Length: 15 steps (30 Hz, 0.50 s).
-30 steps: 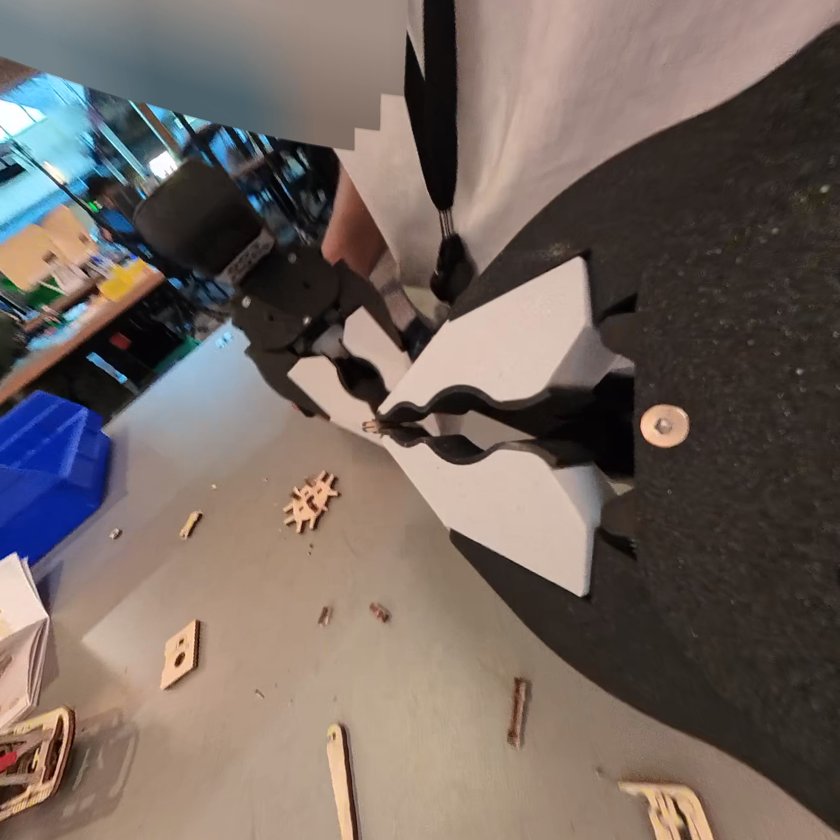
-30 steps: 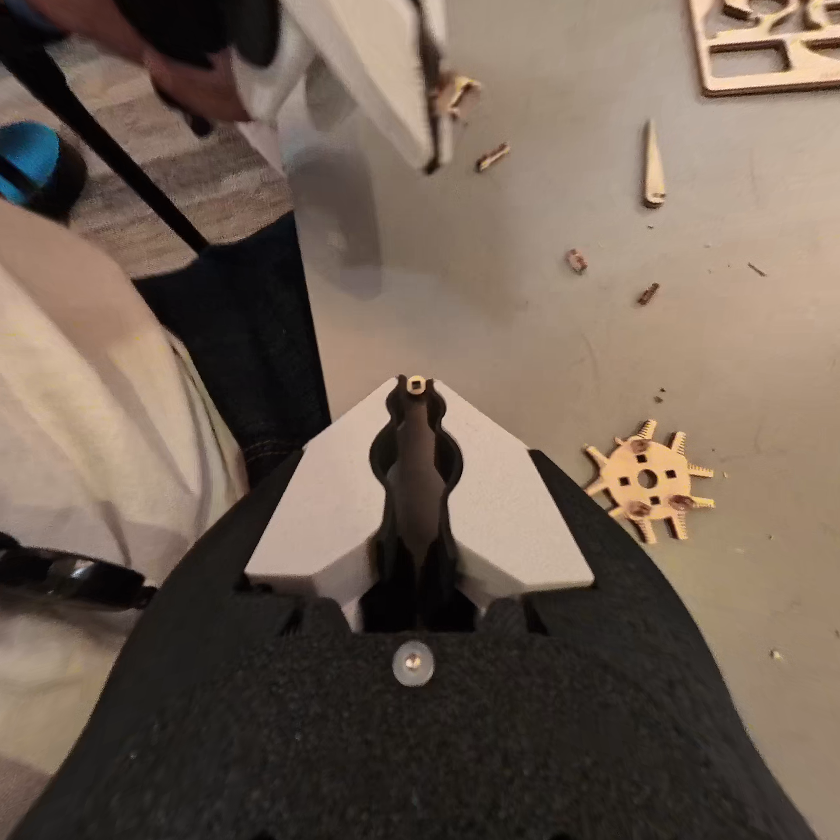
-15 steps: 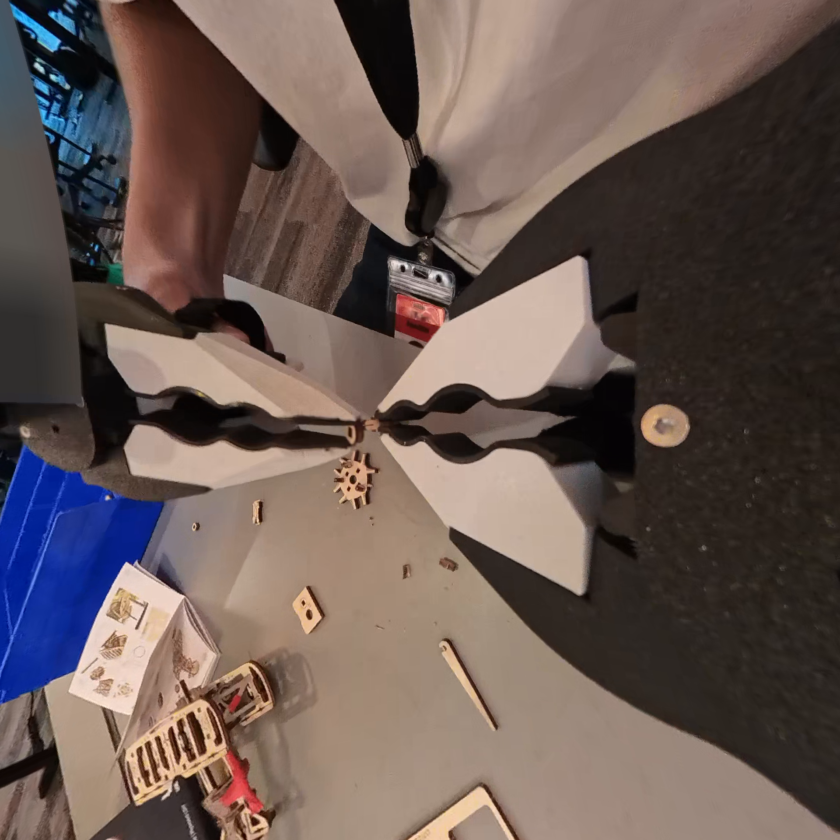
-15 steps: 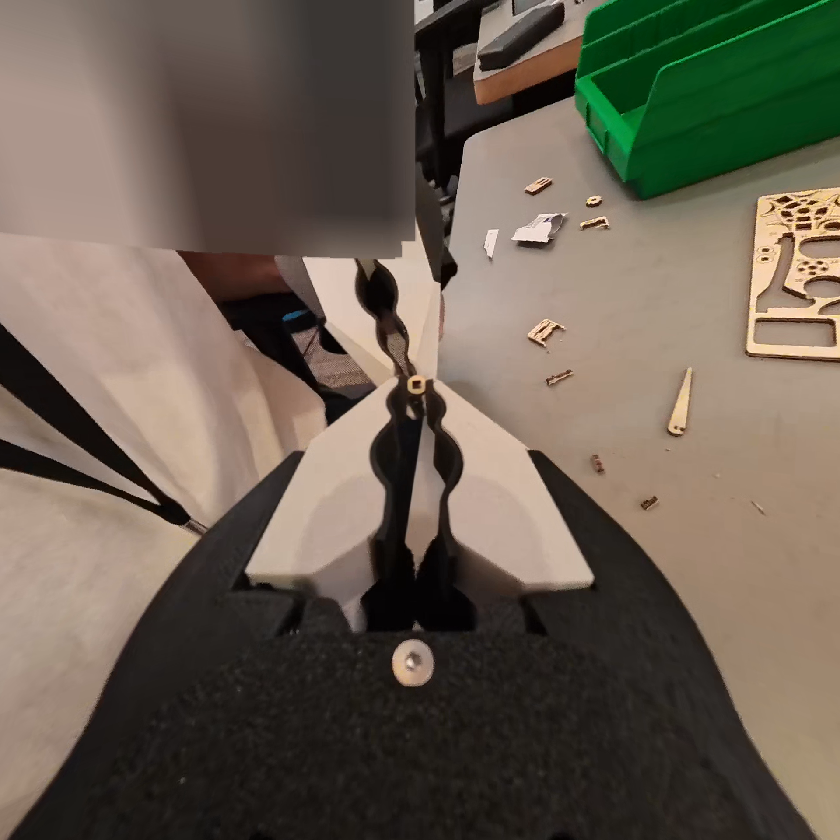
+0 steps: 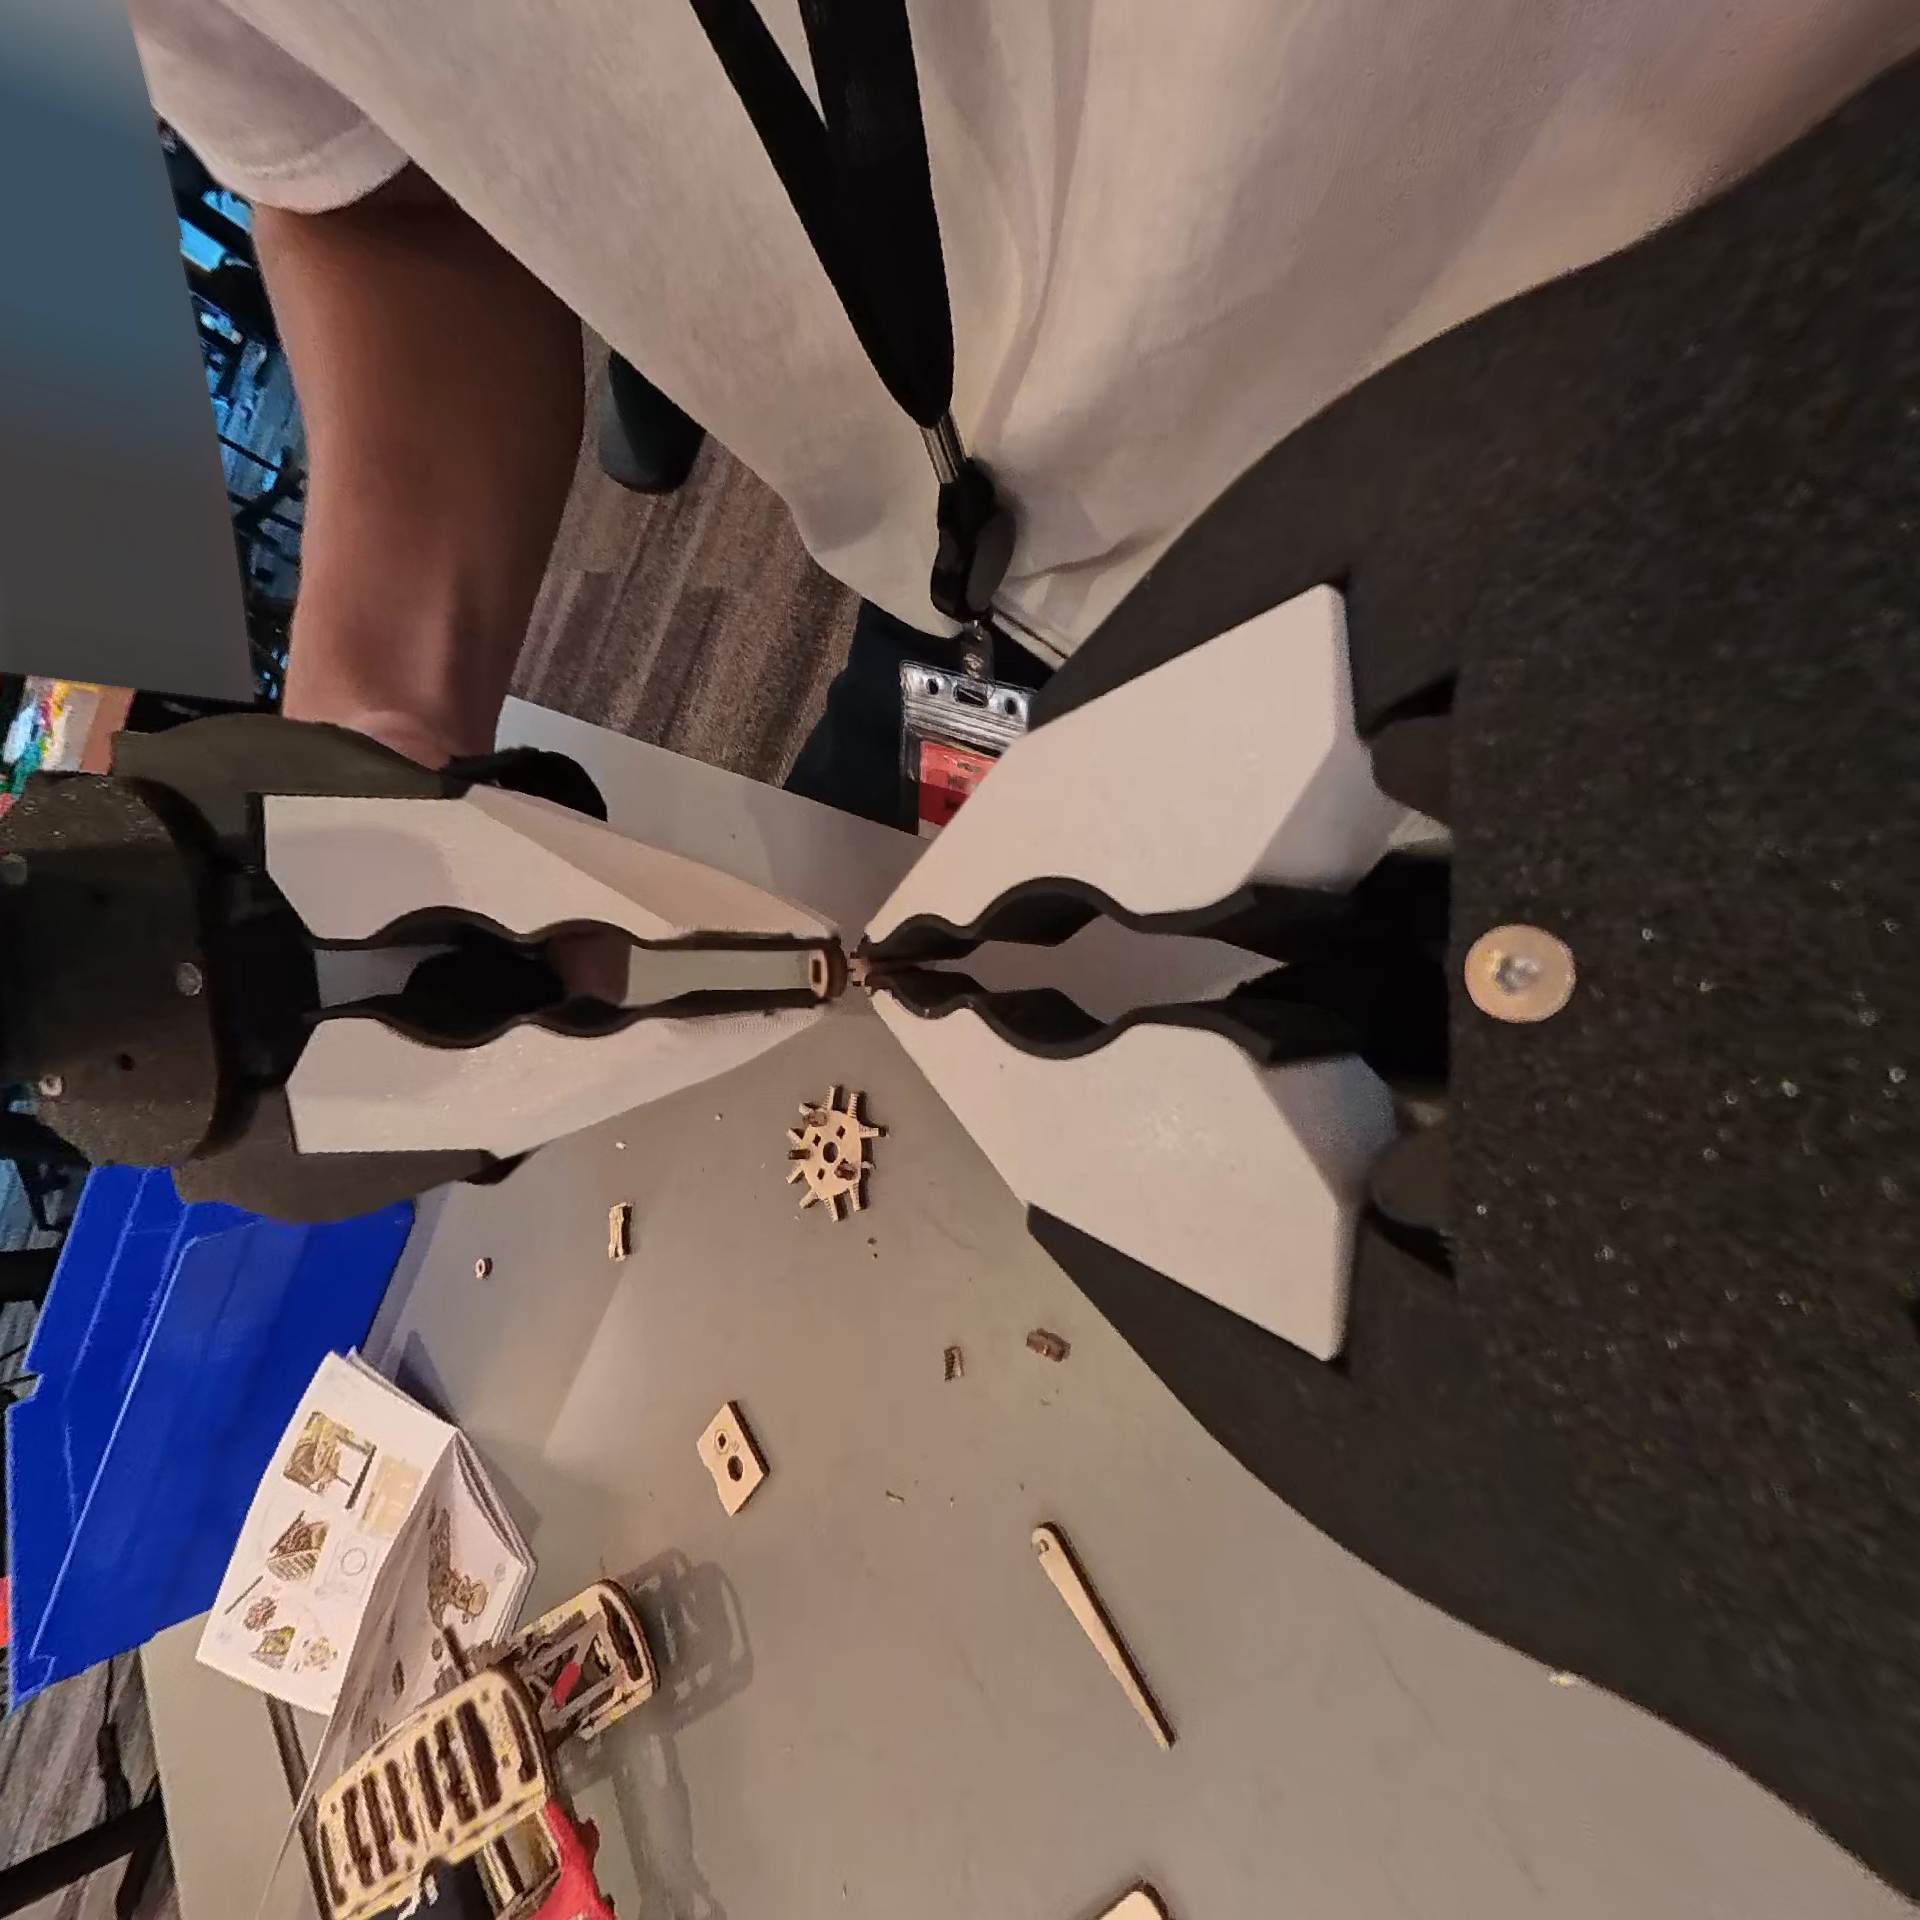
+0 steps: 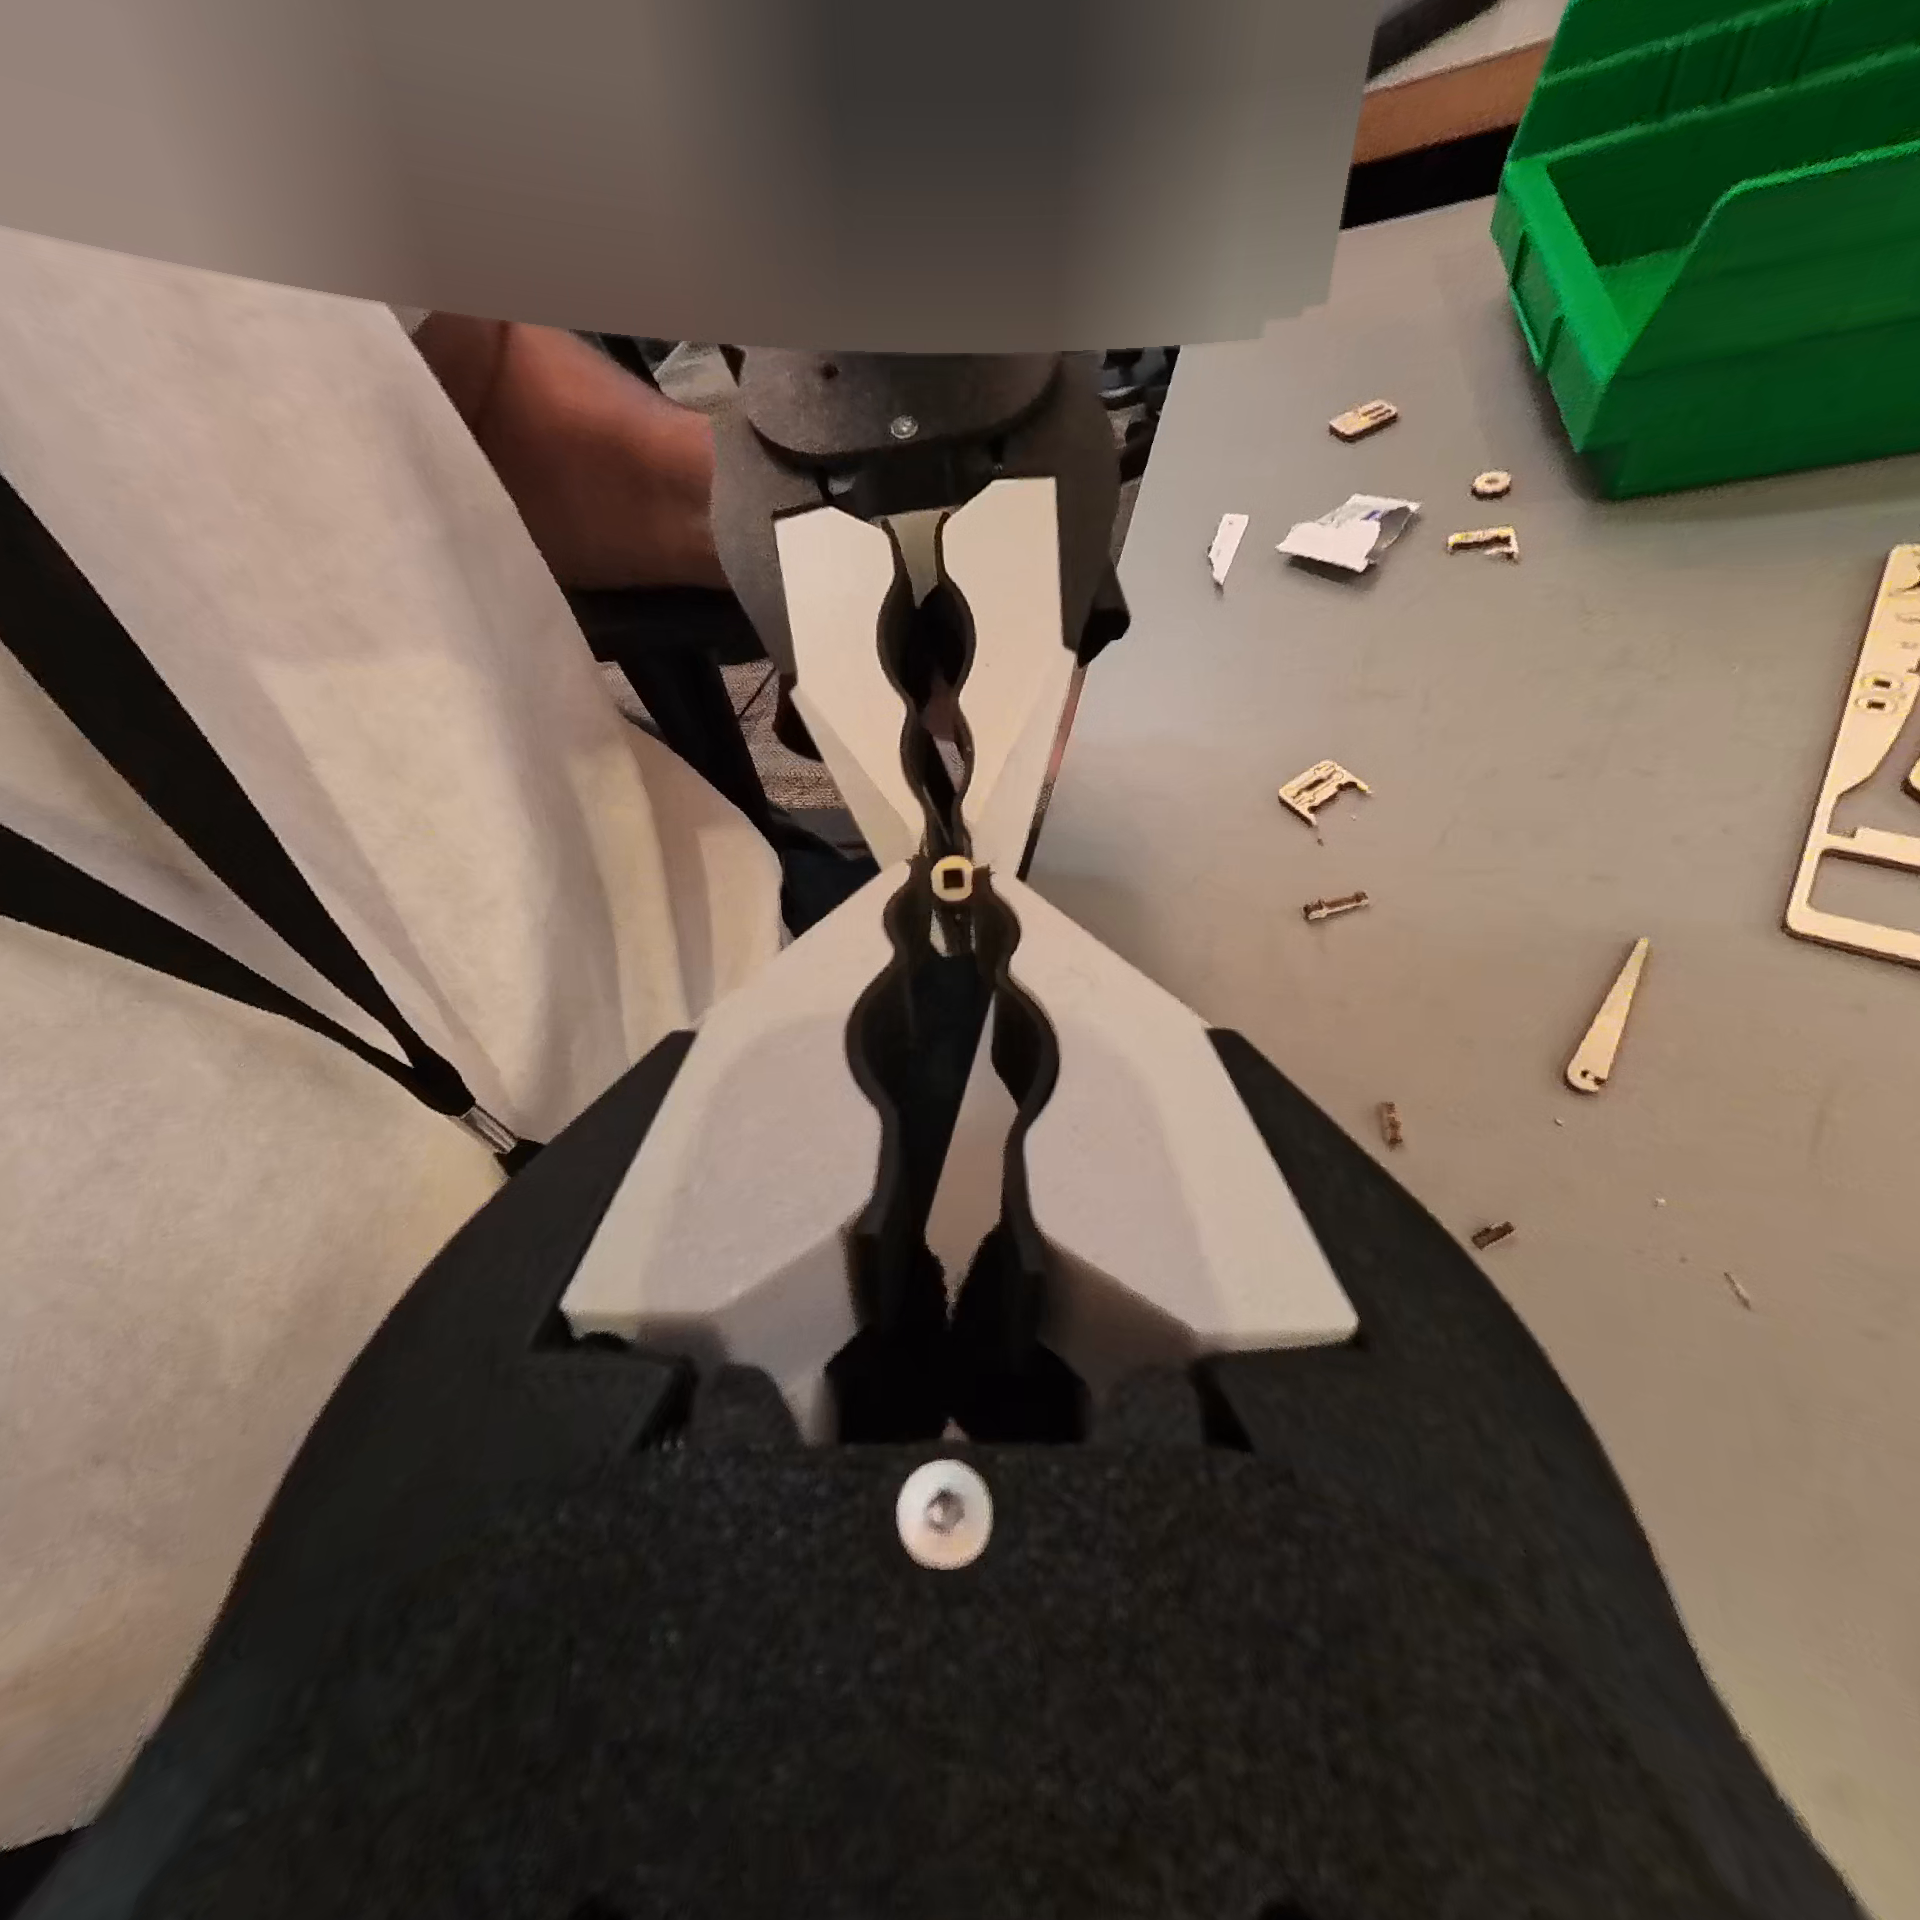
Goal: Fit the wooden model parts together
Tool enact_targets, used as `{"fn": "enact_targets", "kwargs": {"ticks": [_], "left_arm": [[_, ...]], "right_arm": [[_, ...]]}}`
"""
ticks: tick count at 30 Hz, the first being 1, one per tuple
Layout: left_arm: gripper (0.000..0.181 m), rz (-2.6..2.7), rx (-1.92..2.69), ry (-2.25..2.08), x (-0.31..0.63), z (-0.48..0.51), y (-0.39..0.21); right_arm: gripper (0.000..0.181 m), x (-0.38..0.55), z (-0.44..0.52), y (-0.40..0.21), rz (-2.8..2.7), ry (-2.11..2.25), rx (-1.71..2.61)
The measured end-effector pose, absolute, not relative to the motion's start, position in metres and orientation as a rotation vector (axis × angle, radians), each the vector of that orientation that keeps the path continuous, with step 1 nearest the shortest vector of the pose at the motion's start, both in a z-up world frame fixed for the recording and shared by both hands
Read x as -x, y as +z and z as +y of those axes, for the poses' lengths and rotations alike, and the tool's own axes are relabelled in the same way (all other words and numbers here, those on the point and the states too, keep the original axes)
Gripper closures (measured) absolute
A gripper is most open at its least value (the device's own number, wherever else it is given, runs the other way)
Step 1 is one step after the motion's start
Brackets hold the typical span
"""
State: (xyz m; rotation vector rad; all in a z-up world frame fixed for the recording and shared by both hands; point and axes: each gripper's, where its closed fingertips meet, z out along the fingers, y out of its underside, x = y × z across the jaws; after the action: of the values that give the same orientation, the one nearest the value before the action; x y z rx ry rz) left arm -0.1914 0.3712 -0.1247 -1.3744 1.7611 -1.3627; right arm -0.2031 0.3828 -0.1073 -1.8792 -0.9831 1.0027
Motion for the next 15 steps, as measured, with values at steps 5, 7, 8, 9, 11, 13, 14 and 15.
{"fn": "enact_targets", "kwargs": {"ticks": [5,7,8,9,11,13,14,15], "left_arm": [[0.181,1.758,1.363,-1.433,0.194,0.367,-0.12],[0.181,1.755,1.345,-1.445,0.194,0.365,-0.118],[0.181,1.743,1.34,-1.465,0.194,0.364,-0.115],[0.181,1.733,1.339,-1.494,0.194,0.363,-0.112],[0.181,1.734,1.342,-1.489,0.194,0.364,-0.113],[0.181,1.753,1.328,-1.459,0.194,0.362,-0.116],[0.181,1.746,1.329,-1.456,0.194,0.363,-0.115],[0.181,1.744,1.321,-1.462,0.194,0.362,-0.113]], "right_arm": [[0.175,0.206,0.379,-0.104,-1.055,0.967,1.819],[0.175,0.206,0.377,-0.102,-1.057,0.991,1.804],[0.174,0.206,0.376,-0.099,-1.048,1.011,1.795],[0.175,0.206,0.375,-0.097,-1.048,1.026,1.784],[0.174,0.206,0.375,-0.099,-1.061,0.993,1.796],[0.174,0.207,0.373,-0.101,-1.066,1.006,1.801],[0.174,0.206,0.374,-0.101,-1.049,1.008,1.796],[0.174,0.207,0.372,-0.099,-1.044,1.023,1.787]]}}
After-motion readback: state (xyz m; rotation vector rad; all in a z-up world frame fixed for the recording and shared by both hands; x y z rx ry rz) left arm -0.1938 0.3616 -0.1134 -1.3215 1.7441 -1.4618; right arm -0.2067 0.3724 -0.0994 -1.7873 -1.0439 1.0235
